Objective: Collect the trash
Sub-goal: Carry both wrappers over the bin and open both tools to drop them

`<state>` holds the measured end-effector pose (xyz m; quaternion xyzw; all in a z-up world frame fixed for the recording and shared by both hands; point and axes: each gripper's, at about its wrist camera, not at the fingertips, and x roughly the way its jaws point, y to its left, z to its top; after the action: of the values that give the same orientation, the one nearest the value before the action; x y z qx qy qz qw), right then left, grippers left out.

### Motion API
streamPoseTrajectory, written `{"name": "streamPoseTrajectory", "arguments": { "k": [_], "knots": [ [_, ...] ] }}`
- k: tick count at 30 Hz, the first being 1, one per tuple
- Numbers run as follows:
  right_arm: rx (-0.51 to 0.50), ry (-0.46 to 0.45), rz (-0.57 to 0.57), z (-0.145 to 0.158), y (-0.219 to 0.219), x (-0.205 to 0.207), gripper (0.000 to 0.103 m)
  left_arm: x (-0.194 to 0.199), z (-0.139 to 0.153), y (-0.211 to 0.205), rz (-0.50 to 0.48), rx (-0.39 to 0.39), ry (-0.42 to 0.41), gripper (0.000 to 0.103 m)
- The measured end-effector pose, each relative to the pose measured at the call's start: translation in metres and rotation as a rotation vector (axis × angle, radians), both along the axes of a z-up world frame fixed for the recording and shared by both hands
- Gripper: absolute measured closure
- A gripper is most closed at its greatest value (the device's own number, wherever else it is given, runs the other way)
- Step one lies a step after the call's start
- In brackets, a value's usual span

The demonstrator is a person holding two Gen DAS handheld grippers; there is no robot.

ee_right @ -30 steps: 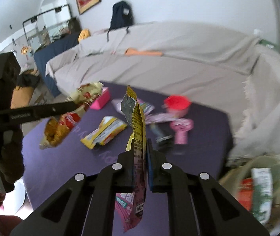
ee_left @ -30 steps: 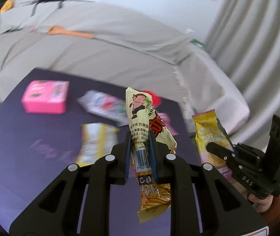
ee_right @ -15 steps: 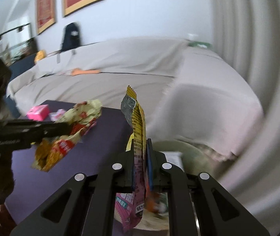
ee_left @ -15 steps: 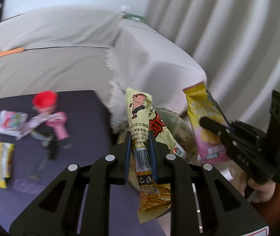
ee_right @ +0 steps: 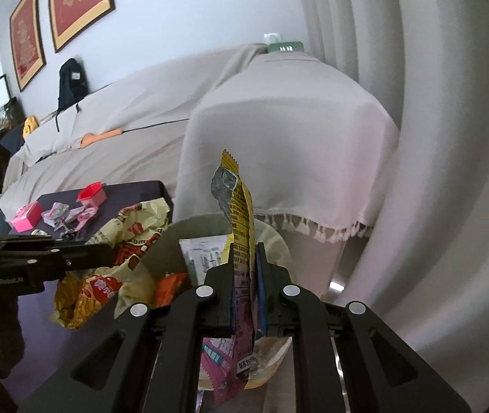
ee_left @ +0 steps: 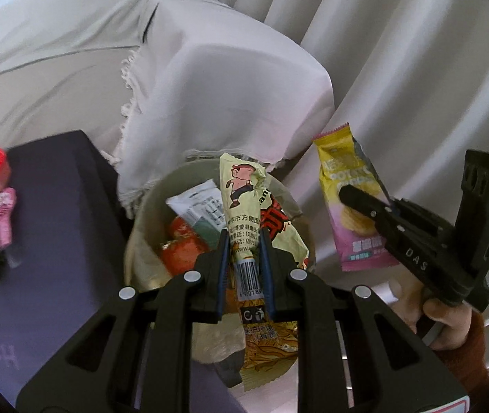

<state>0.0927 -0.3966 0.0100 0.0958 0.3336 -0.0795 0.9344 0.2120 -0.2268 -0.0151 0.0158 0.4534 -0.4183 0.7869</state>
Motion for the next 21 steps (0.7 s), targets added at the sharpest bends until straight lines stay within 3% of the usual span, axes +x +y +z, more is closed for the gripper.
{"name": "streamPoseTrajectory", "arguments": {
  "k": [6,7,8,10,11,15,21],
  "knots": [
    [0.02,0.01,-0.022,-0.012,-0.007,-0.003,0.092,0.027,-0.028,-0.015,-0.01,-0.077,0.132,0.087],
    [0.021,0.011,-0.025,-0.013,-0.007,-0.002,0.092,0.033,-0.033,-0.017,-0.014,-0.097,0.153,0.084],
    [0.022,0.011,-0.027,-0.013,-0.008,-0.001,0.092,0.038,-0.036,-0.017,-0.007,-0.103,0.159,0.074],
    [0.024,0.011,-0.031,-0.014,-0.008,-0.001,0.092,0.046,-0.04,-0.014,0.021,-0.105,0.154,0.059],
    [0.024,0.011,-0.029,-0.014,-0.007,-0.001,0.092,0.049,-0.04,-0.011,0.034,-0.102,0.152,0.056],
    [0.015,0.021,-0.008,-0.019,-0.002,0.004,0.092,0.057,-0.04,0.013,0.107,-0.062,0.134,0.056],
    [0.043,0.042,0.054,-0.033,0.021,0.023,0.092,0.047,-0.032,0.054,0.193,0.037,-0.005,0.056]
  ]
}}
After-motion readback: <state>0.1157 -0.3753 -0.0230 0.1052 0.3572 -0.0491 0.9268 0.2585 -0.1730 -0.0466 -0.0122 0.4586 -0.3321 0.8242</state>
